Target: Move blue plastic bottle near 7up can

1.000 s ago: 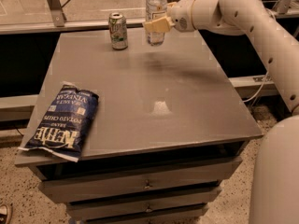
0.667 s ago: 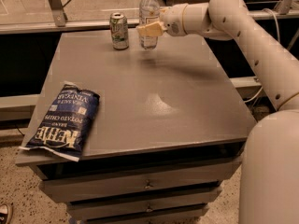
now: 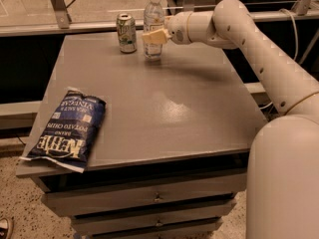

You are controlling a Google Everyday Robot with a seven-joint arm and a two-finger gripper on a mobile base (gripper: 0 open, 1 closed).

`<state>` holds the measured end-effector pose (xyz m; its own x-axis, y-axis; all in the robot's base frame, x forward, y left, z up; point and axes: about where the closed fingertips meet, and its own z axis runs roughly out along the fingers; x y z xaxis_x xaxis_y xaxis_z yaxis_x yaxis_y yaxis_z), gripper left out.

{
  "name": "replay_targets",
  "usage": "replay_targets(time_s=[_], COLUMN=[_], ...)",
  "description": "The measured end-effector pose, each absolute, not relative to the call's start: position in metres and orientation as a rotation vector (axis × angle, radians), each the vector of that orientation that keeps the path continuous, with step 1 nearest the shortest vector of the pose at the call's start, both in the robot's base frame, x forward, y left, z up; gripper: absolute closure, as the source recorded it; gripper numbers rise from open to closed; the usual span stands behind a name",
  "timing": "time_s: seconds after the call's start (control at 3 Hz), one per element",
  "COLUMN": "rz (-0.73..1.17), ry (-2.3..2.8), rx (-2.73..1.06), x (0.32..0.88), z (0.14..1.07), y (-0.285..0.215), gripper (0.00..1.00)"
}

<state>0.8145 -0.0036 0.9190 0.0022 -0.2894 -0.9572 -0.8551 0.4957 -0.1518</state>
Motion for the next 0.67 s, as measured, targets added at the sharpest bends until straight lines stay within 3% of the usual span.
replay_targets(time_s=[0.33, 0.67], rz=[0.602, 0.607], ry=[1.559, 1.573], rx=[-1.014, -1.013], x=[0.8233, 0.8319], z=[0.9109, 0.9022], y=[0.0046, 0.0123], gripper=[0.85, 0.61])
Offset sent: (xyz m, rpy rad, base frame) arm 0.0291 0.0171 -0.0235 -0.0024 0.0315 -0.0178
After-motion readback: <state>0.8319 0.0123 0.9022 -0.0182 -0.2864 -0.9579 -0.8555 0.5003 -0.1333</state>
